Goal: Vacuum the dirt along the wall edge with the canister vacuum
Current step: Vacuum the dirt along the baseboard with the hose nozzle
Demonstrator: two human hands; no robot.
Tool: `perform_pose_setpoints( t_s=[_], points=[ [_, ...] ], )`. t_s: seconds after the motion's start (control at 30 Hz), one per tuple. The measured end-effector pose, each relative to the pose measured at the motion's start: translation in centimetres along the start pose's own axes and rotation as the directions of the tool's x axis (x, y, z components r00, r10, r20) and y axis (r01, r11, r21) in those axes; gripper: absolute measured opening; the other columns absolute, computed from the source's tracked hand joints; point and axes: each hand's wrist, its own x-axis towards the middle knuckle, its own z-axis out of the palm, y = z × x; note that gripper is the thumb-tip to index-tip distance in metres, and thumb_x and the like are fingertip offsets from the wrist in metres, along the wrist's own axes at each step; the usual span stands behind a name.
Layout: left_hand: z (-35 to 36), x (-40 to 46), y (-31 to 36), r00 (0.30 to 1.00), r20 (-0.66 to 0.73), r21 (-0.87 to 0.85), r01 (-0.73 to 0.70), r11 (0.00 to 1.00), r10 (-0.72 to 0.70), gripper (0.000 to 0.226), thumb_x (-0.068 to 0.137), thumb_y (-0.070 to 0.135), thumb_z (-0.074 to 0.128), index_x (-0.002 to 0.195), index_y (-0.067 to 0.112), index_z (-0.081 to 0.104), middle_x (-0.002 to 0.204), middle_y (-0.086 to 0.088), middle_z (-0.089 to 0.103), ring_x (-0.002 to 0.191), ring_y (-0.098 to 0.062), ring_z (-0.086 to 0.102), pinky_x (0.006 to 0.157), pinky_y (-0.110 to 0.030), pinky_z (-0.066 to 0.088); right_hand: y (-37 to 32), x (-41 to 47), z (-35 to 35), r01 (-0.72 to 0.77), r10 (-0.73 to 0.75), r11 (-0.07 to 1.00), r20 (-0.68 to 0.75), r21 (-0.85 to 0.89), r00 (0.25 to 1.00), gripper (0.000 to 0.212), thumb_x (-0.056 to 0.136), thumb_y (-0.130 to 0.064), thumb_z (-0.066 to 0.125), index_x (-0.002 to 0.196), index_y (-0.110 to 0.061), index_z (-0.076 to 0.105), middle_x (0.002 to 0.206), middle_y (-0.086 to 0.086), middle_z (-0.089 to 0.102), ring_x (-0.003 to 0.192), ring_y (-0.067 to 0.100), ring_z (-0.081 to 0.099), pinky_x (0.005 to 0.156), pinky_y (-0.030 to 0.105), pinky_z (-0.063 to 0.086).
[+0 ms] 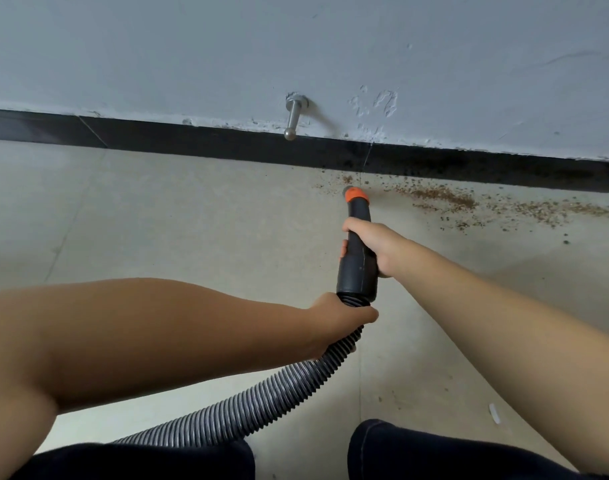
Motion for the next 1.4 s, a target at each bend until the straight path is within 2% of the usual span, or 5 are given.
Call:
perform_pose_setpoints(
  t_s=[0.2, 0.43, 0.6, 1.07, 1.4],
  points=[
    [-2.2, -0.1, -1.0, 0.998, -0.06, -0.026, -0.012, 1.0, 0.01, 0.02, 0.084, 0.018, 0.066, 0.095, 0.008, 0.054, 0.067, -0.005, 0.052, 0.055, -0.016, 0.052, 0.053, -0.023, 0.051, 0.1, 0.6, 3.3, 0.04, -0.035, 0.996, 0.059, -0.084, 0.998, 0.016, 0.084, -0.016, 0.061, 0.094, -0.009, 0.05, 0.053, 0.005, 0.061, 0.046, 0.018, 0.059, 0.063, 0.033, 0.053],
    [1.1, 1.7, 1.2, 0.997, 0.07, 0.126, -0.034, 0.991, 0.025, 0.027, 0.083, 0.022, 0.068, 0.101, 0.006, 0.056, 0.068, -0.004, 0.054, 0.052, -0.015, 0.053, 0.047, -0.02, 0.048, 0.1, 0.5, -3.6, 0.003, 0.01, 0.994, -0.115, 0.112, 0.993, 0.017, 0.083, -0.015, 0.062, 0.095, -0.01, 0.05, 0.053, 0.005, 0.061, 0.044, 0.018, 0.059, 0.062, 0.033, 0.054],
    [3.2, 3.1, 3.2, 0.993, 0.109, 0.146, -0.05, 0.988, 0.034, 0.033, 0.084, 0.024, 0.069, 0.107, 0.004, 0.056, 0.07, -0.005, 0.054, 0.055, -0.017, 0.053, 0.055, -0.025, 0.049, -0.8, 0.5, -7.2, 0.018, 0.019, 0.983, -0.203, 0.183, 0.979, 0.018, 0.083, -0.017, 0.063, 0.094, -0.013, 0.05, 0.053, 0.004, 0.061, 0.044, 0.018, 0.059, 0.061, 0.034, 0.053],
    [-1.3, 2.3, 1.6, 0.999, -0.034, -0.055, -0.037, 0.998, 0.035, 0.025, 0.084, 0.019, 0.068, 0.1, 0.007, 0.053, 0.071, -0.006, 0.051, 0.055, -0.017, 0.05, 0.059, -0.028, 0.049, -2.4, 2.3, 0.5, 0.015, -0.015, 1.0, 0.008, 0.028, 1.0, 0.022, 0.08, -0.016, 0.065, 0.094, -0.011, 0.05, 0.056, 0.004, 0.061, 0.047, 0.017, 0.059, 0.065, 0.032, 0.055],
    [-0.4, 3.5, 3.4, 0.998, 0.041, 0.107, -0.043, 0.993, 0.039, 0.035, 0.084, 0.024, 0.069, 0.11, 0.005, 0.055, 0.072, -0.005, 0.054, 0.057, -0.017, 0.053, 0.057, -0.026, 0.05, -2.0, 2.1, -3.3, 0.031, 0.0, 0.981, -0.159, 0.19, 0.987, 0.021, 0.079, -0.016, 0.066, 0.092, -0.011, 0.05, 0.054, 0.004, 0.06, 0.047, 0.018, 0.059, 0.062, 0.033, 0.053]
  ],
)
